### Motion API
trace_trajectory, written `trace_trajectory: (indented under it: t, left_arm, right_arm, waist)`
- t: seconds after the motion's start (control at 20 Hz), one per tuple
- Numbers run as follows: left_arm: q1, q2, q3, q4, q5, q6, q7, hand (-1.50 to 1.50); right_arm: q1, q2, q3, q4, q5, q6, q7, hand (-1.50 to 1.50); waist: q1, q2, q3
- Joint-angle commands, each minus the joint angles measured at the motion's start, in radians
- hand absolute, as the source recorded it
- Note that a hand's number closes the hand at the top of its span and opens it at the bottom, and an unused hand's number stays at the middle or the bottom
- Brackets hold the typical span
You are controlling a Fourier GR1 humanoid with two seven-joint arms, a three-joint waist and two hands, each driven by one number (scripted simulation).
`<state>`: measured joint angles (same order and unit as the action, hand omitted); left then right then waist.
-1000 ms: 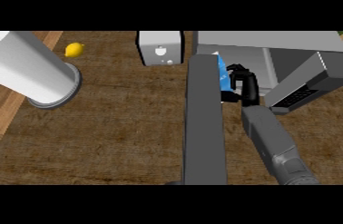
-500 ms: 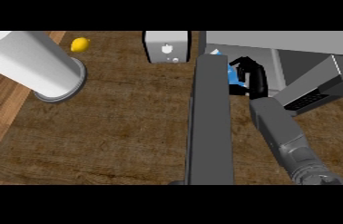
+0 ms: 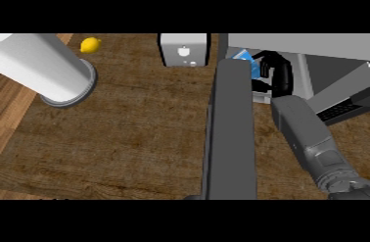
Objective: Pick up the milk, place it into the microwave and close the microwave
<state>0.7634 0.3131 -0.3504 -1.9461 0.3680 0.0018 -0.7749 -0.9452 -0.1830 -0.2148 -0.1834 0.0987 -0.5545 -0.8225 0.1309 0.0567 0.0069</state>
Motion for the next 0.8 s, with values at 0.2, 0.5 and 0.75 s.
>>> trace_trajectory:
  t: [0.2,0.5,0.75]
  left_arm:
    - [-0.017,0.007,0.007,0.024,-0.005,-0.005,0.005,-1.5]
    - [-0.034,0.009,-0.003,0.023,0.004,-0.02,0.021,-1.5]
    - [-0.056,0.008,0.009,0.036,0.011,-0.018,0.032,-1.5]
  right_arm:
    - [-0.036,-0.025,-0.017,0.004,0.017,-0.16,-0.052,1.5]
    - [-0.056,-0.038,-0.041,0.005,0.019,-0.281,-0.039,1.5]
    - [-0.076,-0.051,-0.047,0.014,0.026,-0.29,-0.02,1.5]
  waist:
    - [0.02,0.011,-0.001]
    - [0.028,0.017,0.0]
    - [0.038,0.023,0.0]
